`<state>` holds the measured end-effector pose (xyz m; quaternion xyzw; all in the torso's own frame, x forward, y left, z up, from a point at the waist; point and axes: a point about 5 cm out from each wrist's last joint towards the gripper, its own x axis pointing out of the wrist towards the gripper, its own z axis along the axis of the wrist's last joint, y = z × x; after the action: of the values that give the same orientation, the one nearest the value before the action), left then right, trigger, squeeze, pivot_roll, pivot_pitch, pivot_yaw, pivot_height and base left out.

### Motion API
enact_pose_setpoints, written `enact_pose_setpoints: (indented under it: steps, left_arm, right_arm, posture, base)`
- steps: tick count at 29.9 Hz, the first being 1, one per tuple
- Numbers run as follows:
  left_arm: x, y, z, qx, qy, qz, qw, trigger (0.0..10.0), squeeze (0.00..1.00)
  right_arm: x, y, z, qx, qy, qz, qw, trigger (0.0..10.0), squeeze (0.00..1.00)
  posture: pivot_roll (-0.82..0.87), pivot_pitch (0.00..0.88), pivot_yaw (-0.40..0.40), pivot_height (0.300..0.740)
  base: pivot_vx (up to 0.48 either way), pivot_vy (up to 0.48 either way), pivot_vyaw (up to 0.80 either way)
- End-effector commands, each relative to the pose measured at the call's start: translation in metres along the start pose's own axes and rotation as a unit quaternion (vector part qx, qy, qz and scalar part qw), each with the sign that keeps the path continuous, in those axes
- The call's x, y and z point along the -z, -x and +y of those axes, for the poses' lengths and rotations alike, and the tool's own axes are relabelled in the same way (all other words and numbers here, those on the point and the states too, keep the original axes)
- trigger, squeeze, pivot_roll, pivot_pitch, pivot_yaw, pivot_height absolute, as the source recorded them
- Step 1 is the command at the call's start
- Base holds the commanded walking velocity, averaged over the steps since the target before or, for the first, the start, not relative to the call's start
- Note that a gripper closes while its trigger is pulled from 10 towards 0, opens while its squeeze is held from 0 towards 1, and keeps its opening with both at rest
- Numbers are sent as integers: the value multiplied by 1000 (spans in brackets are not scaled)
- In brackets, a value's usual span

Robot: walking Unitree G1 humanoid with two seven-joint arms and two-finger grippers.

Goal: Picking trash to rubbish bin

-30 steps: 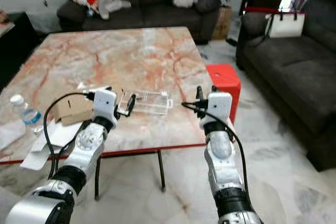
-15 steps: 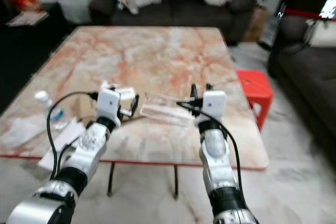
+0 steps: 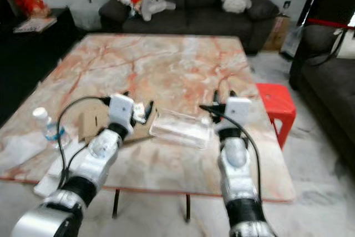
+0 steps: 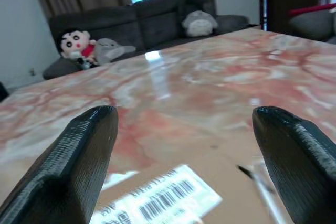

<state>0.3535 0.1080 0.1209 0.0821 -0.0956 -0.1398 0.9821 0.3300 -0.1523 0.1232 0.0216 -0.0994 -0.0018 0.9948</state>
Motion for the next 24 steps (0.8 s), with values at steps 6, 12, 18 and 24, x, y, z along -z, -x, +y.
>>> enact_pose_setpoints:
  steps: [6, 12, 18, 24]
  left_arm:
    - [-11, -4, -19, 79, -29, -29, 996, 10000, 0]
    - [-17, -3, -19, 109, -75, -48, 990, 10000, 0]
    - [-18, -1, -18, 126, -103, -51, 985, 10000, 0]
    - [-18, 3, -9, 130, -134, -52, 981, 10000, 0]
  right_arm:
    - [-3, -2, -8, 12, -1, -7, 1000, 10000, 0]
    - [-2, -3, -7, 13, -4, -3, 1000, 10000, 0]
    - [-2, -3, -6, 11, -6, -2, 1000, 10000, 0]
    - [0, -3, -4, 9, -5, 1, 1000, 10000, 0]
  posture:
    - [77, 0, 26, 740]
    - [83, 0, 29, 740]
    - [85, 0, 30, 740]
    - [86, 0, 36, 740]
  base:
    - [356, 0, -533]
    - [44, 0, 0]
    - [0, 0, 0]
    - [0, 0, 0]
